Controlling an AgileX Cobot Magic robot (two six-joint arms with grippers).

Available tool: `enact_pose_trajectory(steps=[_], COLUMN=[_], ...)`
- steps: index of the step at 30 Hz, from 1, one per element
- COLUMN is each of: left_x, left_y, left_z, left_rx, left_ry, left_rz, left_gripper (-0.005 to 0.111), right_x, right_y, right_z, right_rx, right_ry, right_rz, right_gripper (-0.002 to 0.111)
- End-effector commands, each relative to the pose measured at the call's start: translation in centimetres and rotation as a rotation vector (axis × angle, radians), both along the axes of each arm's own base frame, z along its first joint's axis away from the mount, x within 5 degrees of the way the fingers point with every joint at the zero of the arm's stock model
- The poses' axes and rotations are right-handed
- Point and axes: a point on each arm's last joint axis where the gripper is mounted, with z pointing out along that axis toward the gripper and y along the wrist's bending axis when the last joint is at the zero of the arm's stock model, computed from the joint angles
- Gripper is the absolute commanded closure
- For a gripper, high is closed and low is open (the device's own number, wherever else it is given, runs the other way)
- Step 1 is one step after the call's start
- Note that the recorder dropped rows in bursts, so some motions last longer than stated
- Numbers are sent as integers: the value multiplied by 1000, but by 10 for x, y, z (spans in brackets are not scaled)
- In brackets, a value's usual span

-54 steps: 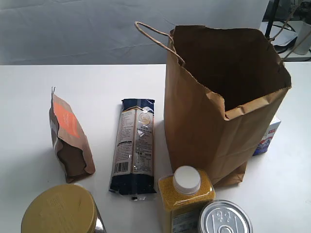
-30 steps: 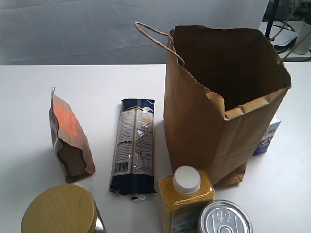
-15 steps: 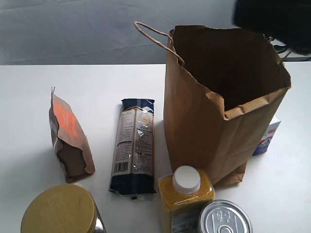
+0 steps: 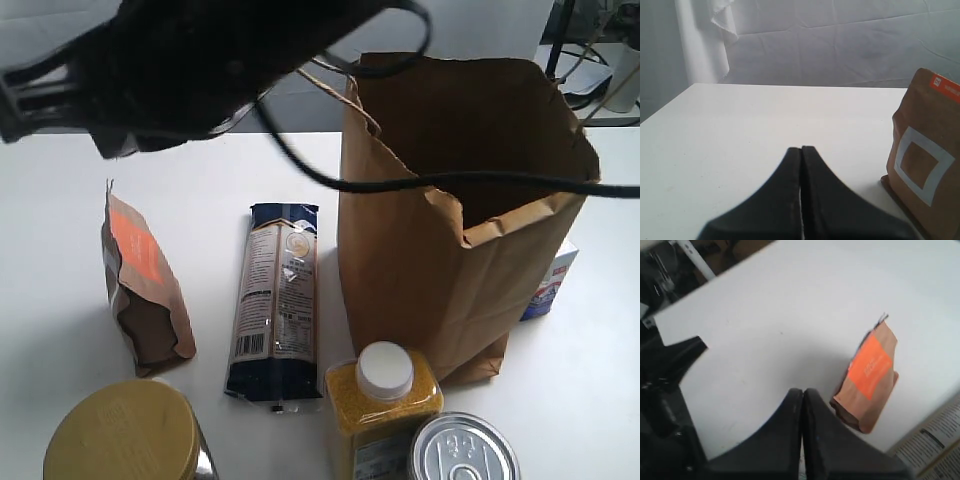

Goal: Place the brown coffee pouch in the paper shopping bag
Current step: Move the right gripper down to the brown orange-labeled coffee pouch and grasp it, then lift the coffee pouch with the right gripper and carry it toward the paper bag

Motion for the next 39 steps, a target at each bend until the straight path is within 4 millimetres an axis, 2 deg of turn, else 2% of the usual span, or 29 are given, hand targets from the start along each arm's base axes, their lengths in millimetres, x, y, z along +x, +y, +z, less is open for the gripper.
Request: enact_pose_trajectory(steps=[1, 4, 6, 8, 10, 12, 22, 24, 26, 32, 35, 39], left_x=[0, 0, 0, 0, 0, 0, 0, 0, 0, 0, 0, 0], left_y=[0, 0, 0, 0, 0, 0, 0, 0, 0, 0, 0, 0], left_z=[-1, -1, -1, -1, -1, -1, -1, -1, -1, -1, -1, -1], left_rx=[2, 2, 2, 2, 2, 2, 2, 2, 2, 2, 2, 2], left_ry=[-2, -2, -2, -2, -2, -2, -2, -2, -2, -2, -2, -2], left_rz=[4, 4, 4, 4, 4, 4, 4, 4, 4, 4, 4, 4], left_gripper=[107, 107, 107, 107, 107, 107, 107, 107, 107, 107, 107, 107], right_x=[17, 22, 27, 31, 34, 37, 51, 51, 52, 55, 55, 52], right_y=[43, 63, 76, 87, 96, 103, 132, 135, 136, 136, 136, 133], right_z=[-27, -32, -39, -45, -53, -63, -154, -169, -178, -176, -165, -133], right_rx=[-220, -257, -256, -241, -241, -248, -364, -393, -409, -406, -371, -285], right_ry=[16, 36, 38, 52, 60, 67, 113, 123, 128, 112, 82, 53], right_rz=[-39, -4, -3, -20, -29, -33, -62, -62, -61, -92, -97, -98], right_gripper=[108, 98, 84, 64, 48, 41, 43, 46, 57, 108, 108, 108])
